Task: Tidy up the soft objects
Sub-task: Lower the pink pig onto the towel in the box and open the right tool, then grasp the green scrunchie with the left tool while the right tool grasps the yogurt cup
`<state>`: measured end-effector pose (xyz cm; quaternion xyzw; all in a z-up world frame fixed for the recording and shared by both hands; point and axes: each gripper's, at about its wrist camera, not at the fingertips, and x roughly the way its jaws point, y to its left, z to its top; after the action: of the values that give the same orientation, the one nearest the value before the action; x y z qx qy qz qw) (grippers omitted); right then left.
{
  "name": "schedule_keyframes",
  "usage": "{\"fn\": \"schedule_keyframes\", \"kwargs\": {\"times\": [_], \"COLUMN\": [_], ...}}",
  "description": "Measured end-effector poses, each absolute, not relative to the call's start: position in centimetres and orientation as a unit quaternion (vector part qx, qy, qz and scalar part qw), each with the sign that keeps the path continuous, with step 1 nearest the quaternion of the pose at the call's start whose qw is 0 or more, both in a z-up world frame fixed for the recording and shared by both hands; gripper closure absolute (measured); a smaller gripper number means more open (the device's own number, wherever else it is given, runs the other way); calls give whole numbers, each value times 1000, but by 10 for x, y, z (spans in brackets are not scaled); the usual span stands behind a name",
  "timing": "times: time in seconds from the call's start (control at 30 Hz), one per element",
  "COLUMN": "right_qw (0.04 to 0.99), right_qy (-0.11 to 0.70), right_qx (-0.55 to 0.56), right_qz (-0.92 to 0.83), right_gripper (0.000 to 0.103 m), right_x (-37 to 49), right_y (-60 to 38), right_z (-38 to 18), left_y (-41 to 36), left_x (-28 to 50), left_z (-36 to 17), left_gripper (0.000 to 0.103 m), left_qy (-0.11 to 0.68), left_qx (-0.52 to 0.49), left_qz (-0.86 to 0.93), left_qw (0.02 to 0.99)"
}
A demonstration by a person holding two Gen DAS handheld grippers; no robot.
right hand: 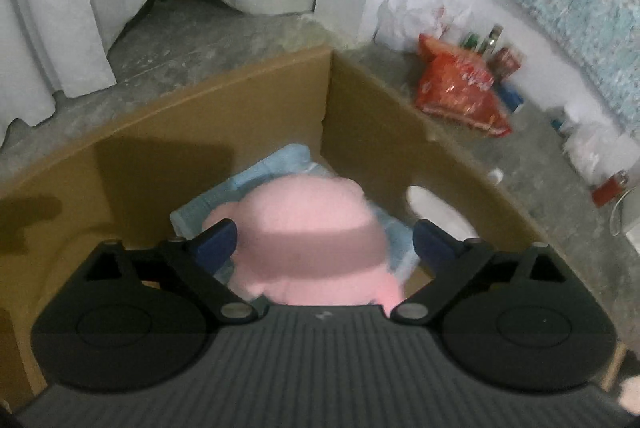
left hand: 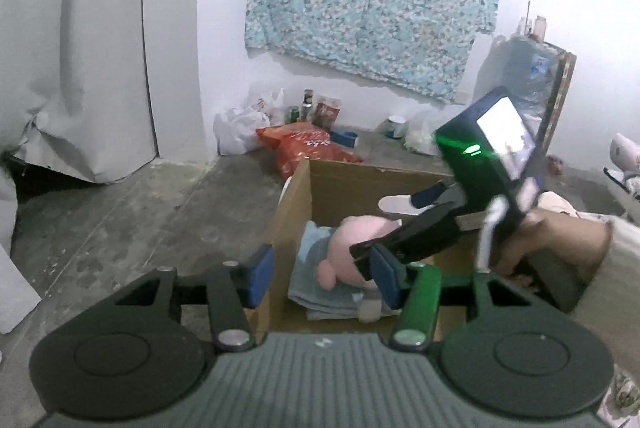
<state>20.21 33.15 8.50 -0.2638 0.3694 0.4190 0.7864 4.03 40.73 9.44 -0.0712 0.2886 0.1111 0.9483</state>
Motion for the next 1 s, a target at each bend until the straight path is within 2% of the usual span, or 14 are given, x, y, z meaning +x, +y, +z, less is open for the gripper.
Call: {"fn": "schedule_keyframes", "kwargs": {"times": [0.03, 0.1, 0.13, 0.17, 0.2, 0.3, 0.43, 0.57, 0.63, 0.8, 0.87, 1.0], "right_qw": [784, 784, 780, 772, 768, 792, 801, 806, 815, 841, 847, 877], "right_qy": [372, 377, 388, 410, 423, 387, 384, 387, 368, 301, 306, 321], "right_qx": [-260, -244, -231, -223, -219, -225, -191, -146, -133, -106, -86, -81], "right_qz": [423, 429, 434, 431, 429, 414, 418, 423, 428, 436, 427, 349], "right_gripper": [1, 6, 42, 83, 85, 85, 83, 71, 68, 54, 49, 45], "right_x": [203, 206, 208, 208, 211, 207, 211, 203, 190, 137, 125, 111], "right_y": [324, 305, 297, 293, 293, 293, 289, 252, 216, 69, -4, -131], "right_z": [89, 97, 99, 97, 93, 87, 93, 125, 152, 212, 227, 228], "left_y": [406, 406, 407, 406, 404, 402, 394, 378, 363, 300, 270, 207], "left_x": [37, 38, 37, 37, 36, 35, 28, 15, 6, -12, -12, -1], "left_z": [93, 90, 88, 88, 87, 86, 89, 104, 116, 139, 140, 131], "left_gripper": [49, 50, 50, 51, 52, 52, 52, 51, 48, 47, 47, 47], "left_qy": [288, 291, 291, 293, 294, 298, 308, 303, 292, 263, 263, 274], "left_qx": [-75, -87, -94, -97, -98, -102, -104, -107, -101, -73, -56, -41], "left_qz": [110, 105, 103, 101, 100, 101, 107, 108, 101, 45, 16, -64], "left_qw": [948, 947, 946, 946, 946, 944, 940, 941, 946, 961, 963, 959]}}
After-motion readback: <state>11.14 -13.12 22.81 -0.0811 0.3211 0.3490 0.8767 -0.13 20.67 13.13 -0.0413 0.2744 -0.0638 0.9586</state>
